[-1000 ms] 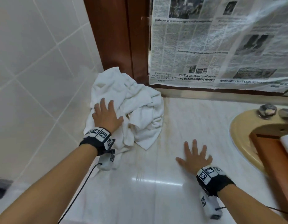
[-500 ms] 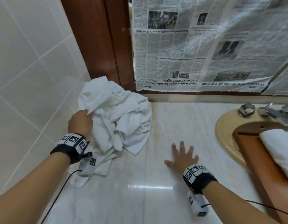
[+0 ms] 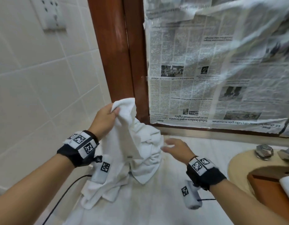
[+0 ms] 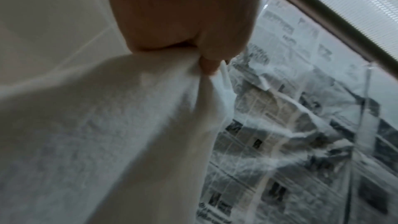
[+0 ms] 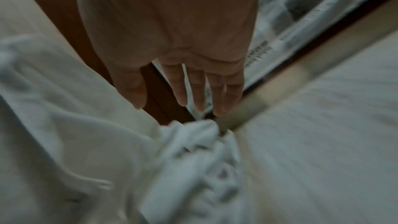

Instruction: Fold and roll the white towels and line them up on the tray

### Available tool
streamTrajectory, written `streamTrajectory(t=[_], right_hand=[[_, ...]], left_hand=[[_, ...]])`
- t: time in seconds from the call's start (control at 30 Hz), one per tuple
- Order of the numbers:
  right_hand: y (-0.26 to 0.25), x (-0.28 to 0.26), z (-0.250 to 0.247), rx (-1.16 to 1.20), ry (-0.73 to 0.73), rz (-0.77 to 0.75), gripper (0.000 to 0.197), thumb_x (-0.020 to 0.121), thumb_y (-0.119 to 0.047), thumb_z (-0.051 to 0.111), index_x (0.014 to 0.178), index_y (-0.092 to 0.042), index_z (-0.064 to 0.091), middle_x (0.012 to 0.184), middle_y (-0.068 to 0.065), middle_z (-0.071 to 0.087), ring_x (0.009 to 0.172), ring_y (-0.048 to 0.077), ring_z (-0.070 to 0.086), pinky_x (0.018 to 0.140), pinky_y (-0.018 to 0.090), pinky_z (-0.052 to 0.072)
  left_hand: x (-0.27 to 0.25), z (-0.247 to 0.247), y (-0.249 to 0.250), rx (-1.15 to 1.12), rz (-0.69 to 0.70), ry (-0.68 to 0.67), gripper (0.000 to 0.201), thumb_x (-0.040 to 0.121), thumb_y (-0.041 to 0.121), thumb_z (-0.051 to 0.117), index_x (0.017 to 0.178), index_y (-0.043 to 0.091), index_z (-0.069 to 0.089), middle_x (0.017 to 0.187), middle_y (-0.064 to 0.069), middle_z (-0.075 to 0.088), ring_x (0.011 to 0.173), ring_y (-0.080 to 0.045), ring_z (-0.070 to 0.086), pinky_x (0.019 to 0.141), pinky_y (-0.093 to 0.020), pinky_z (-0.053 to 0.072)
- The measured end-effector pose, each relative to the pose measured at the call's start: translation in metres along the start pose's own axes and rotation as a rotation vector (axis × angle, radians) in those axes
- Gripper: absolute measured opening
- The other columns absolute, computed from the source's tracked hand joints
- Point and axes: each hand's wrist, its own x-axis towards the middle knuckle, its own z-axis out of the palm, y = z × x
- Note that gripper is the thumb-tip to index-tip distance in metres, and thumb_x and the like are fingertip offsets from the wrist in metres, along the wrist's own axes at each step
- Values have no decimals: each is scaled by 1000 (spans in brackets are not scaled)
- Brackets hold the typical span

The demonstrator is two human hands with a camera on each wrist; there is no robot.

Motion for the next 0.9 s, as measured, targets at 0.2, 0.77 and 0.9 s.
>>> streamTrajectory(t=[0.2,0.77,0.9], right_hand=[[-100,1,-53,242,43,-385,77,77,-10,78,142,-23,38,131,-10,48,112,6,51,92,22,48],[-152,-24,-230,-231,409,-635,23,77,-24,60,63,-9,50,62,0,46,60,14,41,57,32,32],[-137,-44,-268,-334,395,-676,39,68,-26,86,70,1,57,67,5,50,63,12,44,58,29,33]], left_hand=[[-3,15,81,-98,124,-207,25,103,22,43,110,27,67,100,6,70,93,-12,64,87,-32,50],[58,43,163,836,499,-167,22,75,24,62,92,29,48,87,9,55,82,-20,57,63,-32,45],[78,32,169,562,492,-165,18,78,0,53,87,14,62,83,-2,64,80,-25,62,68,-37,50]])
